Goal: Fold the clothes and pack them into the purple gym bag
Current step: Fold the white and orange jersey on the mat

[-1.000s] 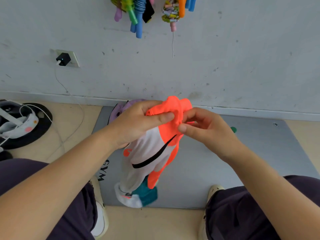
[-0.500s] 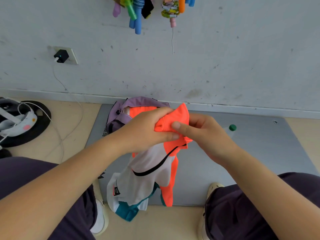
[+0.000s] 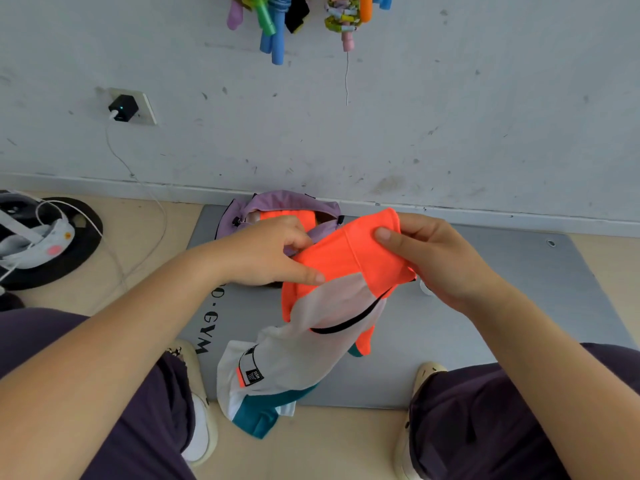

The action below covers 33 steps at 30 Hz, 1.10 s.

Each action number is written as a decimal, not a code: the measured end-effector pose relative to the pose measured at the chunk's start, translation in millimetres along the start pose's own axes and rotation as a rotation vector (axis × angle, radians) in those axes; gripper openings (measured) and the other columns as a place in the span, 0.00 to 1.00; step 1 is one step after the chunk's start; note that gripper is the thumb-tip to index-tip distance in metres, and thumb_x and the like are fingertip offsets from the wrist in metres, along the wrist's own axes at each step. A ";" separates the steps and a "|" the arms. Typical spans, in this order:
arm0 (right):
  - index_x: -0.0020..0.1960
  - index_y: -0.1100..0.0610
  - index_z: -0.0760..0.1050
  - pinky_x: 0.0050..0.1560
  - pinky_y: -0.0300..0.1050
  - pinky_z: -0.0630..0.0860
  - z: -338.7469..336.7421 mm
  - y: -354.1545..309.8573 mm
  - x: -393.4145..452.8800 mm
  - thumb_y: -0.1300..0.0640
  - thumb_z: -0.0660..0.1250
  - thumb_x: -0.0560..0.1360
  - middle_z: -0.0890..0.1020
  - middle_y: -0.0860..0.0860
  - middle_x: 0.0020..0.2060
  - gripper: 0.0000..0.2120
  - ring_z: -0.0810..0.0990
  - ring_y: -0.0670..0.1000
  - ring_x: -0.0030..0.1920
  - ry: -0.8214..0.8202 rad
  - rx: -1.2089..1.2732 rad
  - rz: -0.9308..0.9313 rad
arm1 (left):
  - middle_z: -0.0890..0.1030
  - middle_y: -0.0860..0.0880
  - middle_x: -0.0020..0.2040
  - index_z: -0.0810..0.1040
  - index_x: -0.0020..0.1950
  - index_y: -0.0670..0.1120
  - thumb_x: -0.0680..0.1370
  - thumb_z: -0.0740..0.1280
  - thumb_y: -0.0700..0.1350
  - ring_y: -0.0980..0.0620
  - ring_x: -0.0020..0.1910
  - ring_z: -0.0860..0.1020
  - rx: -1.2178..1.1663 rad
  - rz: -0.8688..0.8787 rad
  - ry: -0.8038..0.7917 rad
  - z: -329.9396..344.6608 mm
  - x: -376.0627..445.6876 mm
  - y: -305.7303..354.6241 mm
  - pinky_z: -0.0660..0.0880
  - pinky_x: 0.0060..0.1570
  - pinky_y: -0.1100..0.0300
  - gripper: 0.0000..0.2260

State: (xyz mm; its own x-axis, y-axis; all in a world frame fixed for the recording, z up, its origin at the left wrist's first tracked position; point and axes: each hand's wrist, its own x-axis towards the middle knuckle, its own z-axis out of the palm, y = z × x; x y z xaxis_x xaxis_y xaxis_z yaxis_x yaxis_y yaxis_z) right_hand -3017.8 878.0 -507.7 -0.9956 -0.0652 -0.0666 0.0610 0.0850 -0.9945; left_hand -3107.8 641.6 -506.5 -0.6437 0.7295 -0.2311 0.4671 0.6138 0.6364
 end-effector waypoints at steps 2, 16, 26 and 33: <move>0.57 0.52 0.82 0.55 0.46 0.80 -2.7 -2.8 0.1 0.53 0.66 0.77 0.85 0.53 0.52 0.11 0.83 0.51 0.54 0.004 -0.019 -0.029 | 0.73 0.48 0.42 0.74 0.40 0.39 0.67 0.75 0.62 0.46 0.44 0.73 -0.092 0.017 0.012 -2.9 -2.5 0.8 0.70 0.51 0.49 0.26; 0.49 0.54 0.82 0.34 0.32 0.71 -21.4 -13.0 0.8 0.59 0.63 0.80 0.81 0.43 0.35 0.09 0.76 0.41 0.35 0.368 -0.152 -0.095 | 0.66 0.51 0.31 0.72 0.31 0.46 0.70 0.74 0.62 0.57 0.30 0.66 -0.009 -0.121 0.025 -10.8 0.6 -17.9 0.63 0.38 0.57 0.22; 0.51 0.55 0.82 0.44 0.41 0.74 -30.2 -8.1 4.7 0.60 0.62 0.80 0.83 0.52 0.42 0.09 0.78 0.47 0.42 0.455 -0.139 -0.049 | 0.83 0.50 0.41 0.81 0.44 0.51 0.74 0.74 0.53 0.51 0.42 0.80 -0.088 -0.085 0.423 -11.9 6.1 -25.8 0.74 0.47 0.50 0.07; 0.54 0.61 0.80 0.54 0.59 0.71 -22.0 -3.2 2.5 0.58 0.62 0.80 0.82 0.64 0.52 0.10 0.79 0.57 0.51 0.229 0.036 0.028 | 0.78 0.60 0.49 0.82 0.53 0.51 0.75 0.72 0.44 0.56 0.54 0.76 -0.047 0.004 0.425 1.1 9.4 -21.9 0.70 0.58 0.59 0.07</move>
State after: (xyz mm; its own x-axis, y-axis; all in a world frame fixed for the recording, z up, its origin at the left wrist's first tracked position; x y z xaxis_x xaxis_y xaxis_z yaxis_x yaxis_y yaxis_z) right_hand -3022.0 899.5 -502.8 -0.9832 0.1647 -0.0782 0.0871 0.0479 -0.9950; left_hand -3123.5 635.4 -523.5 -0.8393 0.5362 0.0893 0.4482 0.5898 0.6717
